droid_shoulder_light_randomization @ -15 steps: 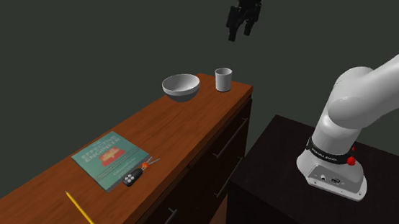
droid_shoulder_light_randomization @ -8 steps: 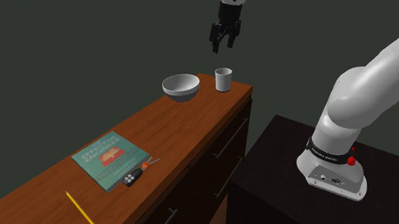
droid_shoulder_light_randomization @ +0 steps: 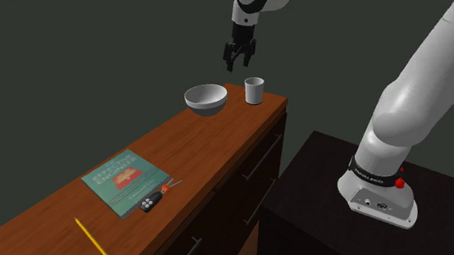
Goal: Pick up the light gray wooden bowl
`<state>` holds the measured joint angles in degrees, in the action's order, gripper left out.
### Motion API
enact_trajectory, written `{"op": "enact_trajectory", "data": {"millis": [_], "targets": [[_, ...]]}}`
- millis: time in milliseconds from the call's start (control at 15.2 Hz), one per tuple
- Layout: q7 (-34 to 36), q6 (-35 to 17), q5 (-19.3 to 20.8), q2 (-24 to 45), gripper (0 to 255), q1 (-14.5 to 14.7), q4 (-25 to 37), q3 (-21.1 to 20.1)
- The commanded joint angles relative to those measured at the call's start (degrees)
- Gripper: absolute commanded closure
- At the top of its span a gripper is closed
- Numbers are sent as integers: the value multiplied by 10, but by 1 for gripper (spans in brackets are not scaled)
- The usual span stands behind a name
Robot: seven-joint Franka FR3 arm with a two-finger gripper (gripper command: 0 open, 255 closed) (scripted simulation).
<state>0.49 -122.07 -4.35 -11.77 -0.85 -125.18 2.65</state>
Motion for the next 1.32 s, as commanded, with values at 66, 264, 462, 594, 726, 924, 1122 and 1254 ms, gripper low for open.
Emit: {"op": "enact_trajectory", "data": {"millis": [66,264,462,594,726,924,1122,1254], "targets": [[-14,-26,-15,69,0,0,36,6],[-28,-42,-31,136,0,-2,80,10],[-41,-52,-48,204,0,-6,131,11],[-48,-54,-57,244,0,-9,163,10],[-50,-68,-59,250,0,-10,156,9],[-55,-88,-63,260,0,-10,146,8],[-58,-105,-66,270,0,-10,138,7],[-59,-104,-66,271,255,-11,141,8]]}}
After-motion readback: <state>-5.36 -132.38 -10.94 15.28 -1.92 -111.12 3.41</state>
